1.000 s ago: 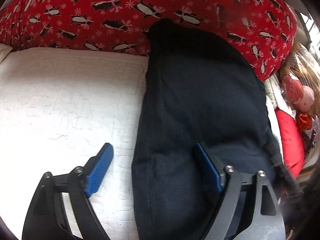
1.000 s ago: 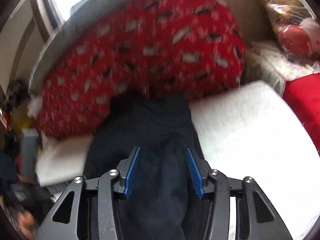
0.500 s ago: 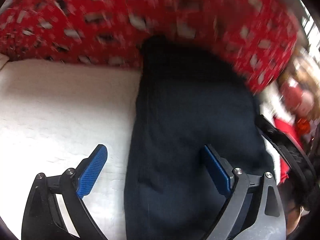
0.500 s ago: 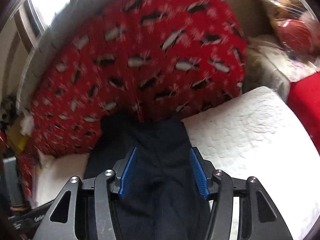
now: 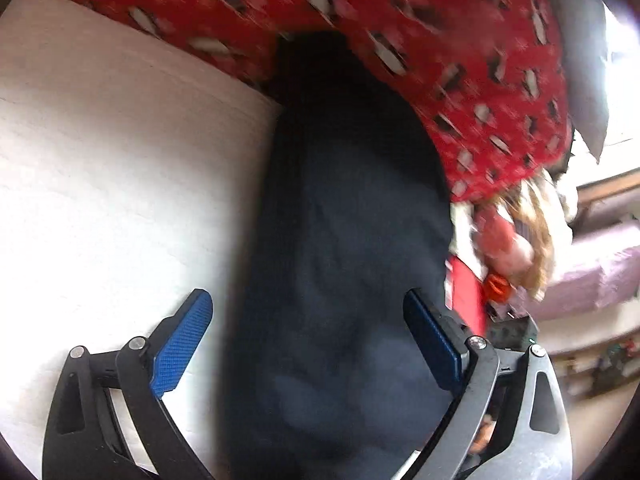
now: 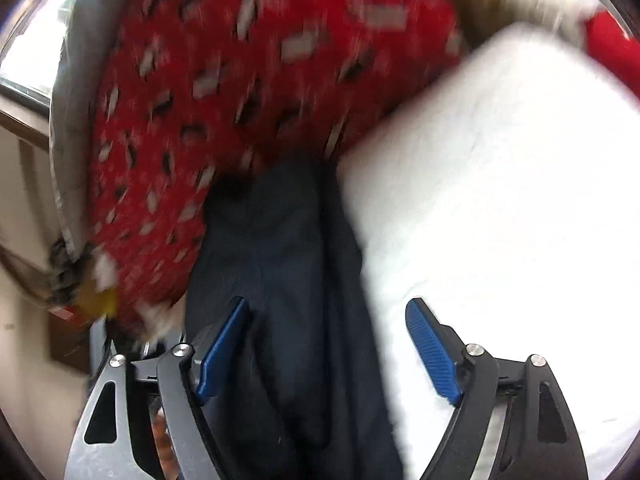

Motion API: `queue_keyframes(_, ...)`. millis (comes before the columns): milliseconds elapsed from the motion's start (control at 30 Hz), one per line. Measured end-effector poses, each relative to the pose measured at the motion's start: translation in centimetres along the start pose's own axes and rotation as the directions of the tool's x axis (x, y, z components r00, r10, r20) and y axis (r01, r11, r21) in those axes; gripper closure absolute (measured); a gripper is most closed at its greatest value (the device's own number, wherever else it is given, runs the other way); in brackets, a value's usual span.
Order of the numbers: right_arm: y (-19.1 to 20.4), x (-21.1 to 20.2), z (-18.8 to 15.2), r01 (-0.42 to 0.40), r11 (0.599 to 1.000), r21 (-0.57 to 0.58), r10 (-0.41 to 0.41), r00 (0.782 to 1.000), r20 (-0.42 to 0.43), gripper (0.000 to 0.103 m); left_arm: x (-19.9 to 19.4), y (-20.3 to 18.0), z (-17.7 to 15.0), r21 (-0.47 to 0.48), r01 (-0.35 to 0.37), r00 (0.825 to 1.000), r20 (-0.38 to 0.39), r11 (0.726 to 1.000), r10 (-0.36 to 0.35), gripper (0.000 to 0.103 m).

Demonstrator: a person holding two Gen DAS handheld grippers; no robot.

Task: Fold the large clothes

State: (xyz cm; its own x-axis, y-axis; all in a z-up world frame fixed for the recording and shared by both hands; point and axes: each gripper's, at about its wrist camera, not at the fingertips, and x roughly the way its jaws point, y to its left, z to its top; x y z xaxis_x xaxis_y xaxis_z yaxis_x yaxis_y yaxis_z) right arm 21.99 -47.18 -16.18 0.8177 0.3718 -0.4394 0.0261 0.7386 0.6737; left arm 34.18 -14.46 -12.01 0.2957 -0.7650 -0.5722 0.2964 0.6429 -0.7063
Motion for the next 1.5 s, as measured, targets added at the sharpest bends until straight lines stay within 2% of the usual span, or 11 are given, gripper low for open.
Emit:
queue_keyframes(33,0.7,0.3,0.0,-0.006,0.999,-0.038,0.006,1.0,-0.009,0.01,0.7,-0.4,-0.4,-0.001,0.028,0.999,-0.036,1.0,-0.028,0.007)
queue_keyframes(100,1.9,1.6,-0.2,-0.009,0.997,-0.079,0.005,0.998,-0.057,0.007,1.1,-1.7,-1.0,0.047,-0.02,0.999,-0.026,0.999,0.022,0.008)
queue_keyframes(133,2.3,2.0,-0.1,0.037,0.995,-0.097,-0.042,0.998,-0.054,0.012,1.1,-2.3,-1.2,0.08,-0.051,0.999,-0.008,0.995,0.052,0.023)
queue_keyframes(233,3.8,2.5,0.3,0.067,0.991,-0.118,-0.072,0.997,-0.037,0.051,0.6,-3.0,-1.6,0.127,-0.146,0.989,0.05,0.981,0.141,0.063)
queue_keyframes(267,4.2,2.4,0.5,0.065,0.99,-0.126,-0.067,0.998,-0.016,0.063,0.1,-3.0,-1.6,0.126,-0.143,0.989,0.056,0.982,0.137,0.069)
queue_keyframes(400,7.1,1.3,-0.1,0.101,0.979,-0.179,-0.095,0.994,0.045,0.079,-1.9,-4.6,-2.6,0.183,-0.178,0.982,0.095,0.967,0.163,0.085)
queue_keyframes(533,10.3,-0.7,-1.8,0.153,0.967,-0.205,-0.136,0.986,0.094,0.082,-4.6,-5.9,-4.4,0.231,-0.214,0.973,0.132,0.949,0.187,0.085)
queue_keyframes(767,16.2,-4.0,-7.6,0.139,0.958,-0.25,-0.122,0.989,0.083,0.082,-12.3,-3.5,-7.9,0.214,-0.218,0.967,0.175,0.952,0.182,0.085)
queue_keyframes(1067,21.9,-1.2,-15.6,0.108,0.952,-0.286,-0.103,0.994,0.031,0.082,-18.1,2.1,-11.7,0.156,-0.315,0.937,0.209,0.936,0.28,0.085)
queue_keyframes(1300,21.6,0.3,-15.2,0.081,0.958,-0.274,-0.074,0.997,0.035,0.082,-17.7,2.4,-11.2,0.162,-0.363,0.917,0.235,0.918,0.321,0.084)
queue_keyframes(1500,20.9,-1.3,-12.8,0.016,0.963,-0.27,0.013,0.995,0.104,0.082,-17.9,0.5,-9.8,0.202,-0.316,0.92,0.305,0.927,0.248,0.082)
